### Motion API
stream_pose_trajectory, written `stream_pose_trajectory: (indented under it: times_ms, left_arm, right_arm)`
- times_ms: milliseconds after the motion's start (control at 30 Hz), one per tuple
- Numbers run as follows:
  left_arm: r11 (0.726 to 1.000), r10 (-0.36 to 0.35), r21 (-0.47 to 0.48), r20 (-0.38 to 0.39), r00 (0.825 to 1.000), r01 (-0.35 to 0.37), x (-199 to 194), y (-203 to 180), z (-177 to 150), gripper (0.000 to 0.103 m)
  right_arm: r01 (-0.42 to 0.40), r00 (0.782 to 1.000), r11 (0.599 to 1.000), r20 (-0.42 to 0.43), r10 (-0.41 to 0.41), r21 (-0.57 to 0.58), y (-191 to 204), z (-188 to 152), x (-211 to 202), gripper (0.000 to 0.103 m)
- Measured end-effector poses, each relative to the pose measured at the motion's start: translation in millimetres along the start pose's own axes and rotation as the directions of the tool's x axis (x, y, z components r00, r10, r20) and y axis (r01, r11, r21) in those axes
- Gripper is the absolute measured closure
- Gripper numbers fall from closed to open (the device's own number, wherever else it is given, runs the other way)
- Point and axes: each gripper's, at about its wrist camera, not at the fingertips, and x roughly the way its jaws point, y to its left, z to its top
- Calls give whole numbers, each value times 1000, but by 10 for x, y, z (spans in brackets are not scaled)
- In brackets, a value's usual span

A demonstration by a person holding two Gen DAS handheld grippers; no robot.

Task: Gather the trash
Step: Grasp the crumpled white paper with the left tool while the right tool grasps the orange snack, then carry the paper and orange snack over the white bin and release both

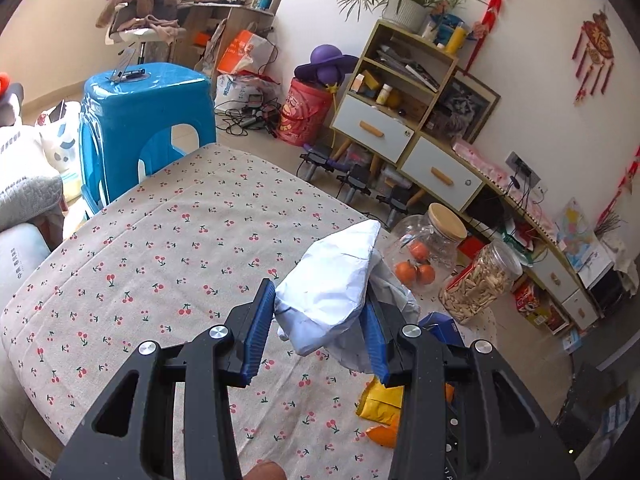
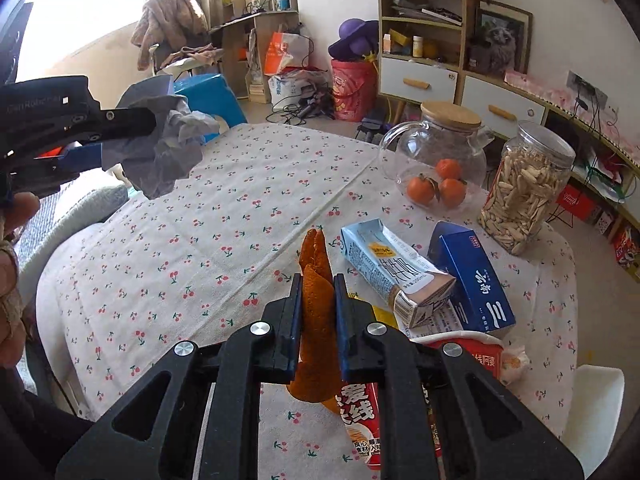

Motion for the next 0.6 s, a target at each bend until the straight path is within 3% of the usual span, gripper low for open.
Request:
stream_pose_trajectory:
  times_ms: [167, 367, 600]
  left_arm:
    - [998, -6, 60, 19, 1000, 5, 38, -303, -207, 61]
    - [990, -7, 142, 53, 999, -1, 75, -707, -433, 61]
    - [978, -41, 208, 41, 998, 31, 110, -1106, -667, 61]
  right_arm:
    - [72, 993, 995, 86, -78, 67, -253, -79, -190, 90]
    - [118, 987, 980, 89, -133, 160, -635, -145, -252, 90]
    - [196, 972, 954, 83, -219, 225, -1074, -276, -432, 89]
